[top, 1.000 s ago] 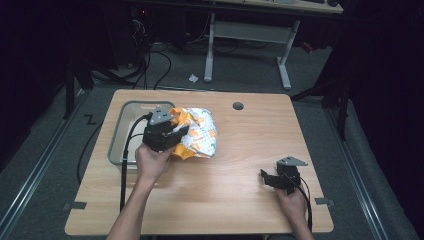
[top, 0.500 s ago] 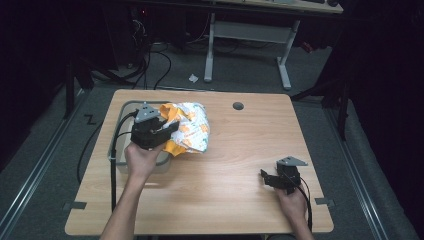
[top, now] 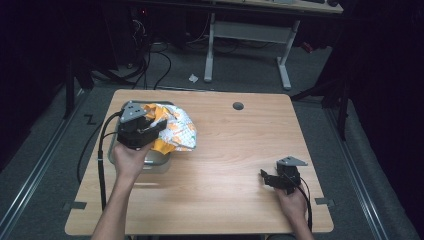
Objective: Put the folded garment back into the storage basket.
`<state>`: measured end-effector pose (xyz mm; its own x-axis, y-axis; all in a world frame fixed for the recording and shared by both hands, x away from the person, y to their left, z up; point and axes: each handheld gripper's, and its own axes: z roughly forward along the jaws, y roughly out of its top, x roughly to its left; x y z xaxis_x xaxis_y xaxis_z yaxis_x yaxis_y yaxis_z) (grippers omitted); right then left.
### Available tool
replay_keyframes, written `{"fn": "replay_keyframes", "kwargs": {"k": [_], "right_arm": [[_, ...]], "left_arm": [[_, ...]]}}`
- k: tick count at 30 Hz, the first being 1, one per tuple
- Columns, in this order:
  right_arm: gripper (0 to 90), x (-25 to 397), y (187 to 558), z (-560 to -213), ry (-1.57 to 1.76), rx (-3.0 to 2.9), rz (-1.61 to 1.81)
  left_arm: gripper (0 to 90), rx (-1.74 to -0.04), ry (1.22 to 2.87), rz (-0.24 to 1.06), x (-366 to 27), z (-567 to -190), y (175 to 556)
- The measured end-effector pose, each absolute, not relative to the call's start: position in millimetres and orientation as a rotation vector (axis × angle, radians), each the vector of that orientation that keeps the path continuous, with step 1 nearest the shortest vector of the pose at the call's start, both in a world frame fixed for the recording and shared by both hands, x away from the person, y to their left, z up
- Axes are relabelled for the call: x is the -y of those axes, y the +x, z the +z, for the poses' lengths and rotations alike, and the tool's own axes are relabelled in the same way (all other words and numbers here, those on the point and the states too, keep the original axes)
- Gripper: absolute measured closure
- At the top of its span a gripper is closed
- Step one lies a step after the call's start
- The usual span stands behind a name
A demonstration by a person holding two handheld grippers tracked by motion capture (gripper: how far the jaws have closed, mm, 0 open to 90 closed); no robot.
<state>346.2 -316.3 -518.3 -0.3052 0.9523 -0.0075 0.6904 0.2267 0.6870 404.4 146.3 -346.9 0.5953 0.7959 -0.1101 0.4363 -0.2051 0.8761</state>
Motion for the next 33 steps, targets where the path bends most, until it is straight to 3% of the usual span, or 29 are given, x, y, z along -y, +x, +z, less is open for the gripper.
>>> {"fn": "replay_keyframes", "kwargs": {"k": [33], "right_arm": [[26.7, 316, 346, -518, 1.511, -2.078, 0.820]], "left_arm": [[74.4, -1.116, 1.863, 0.460, -187, -374, 431]]}}
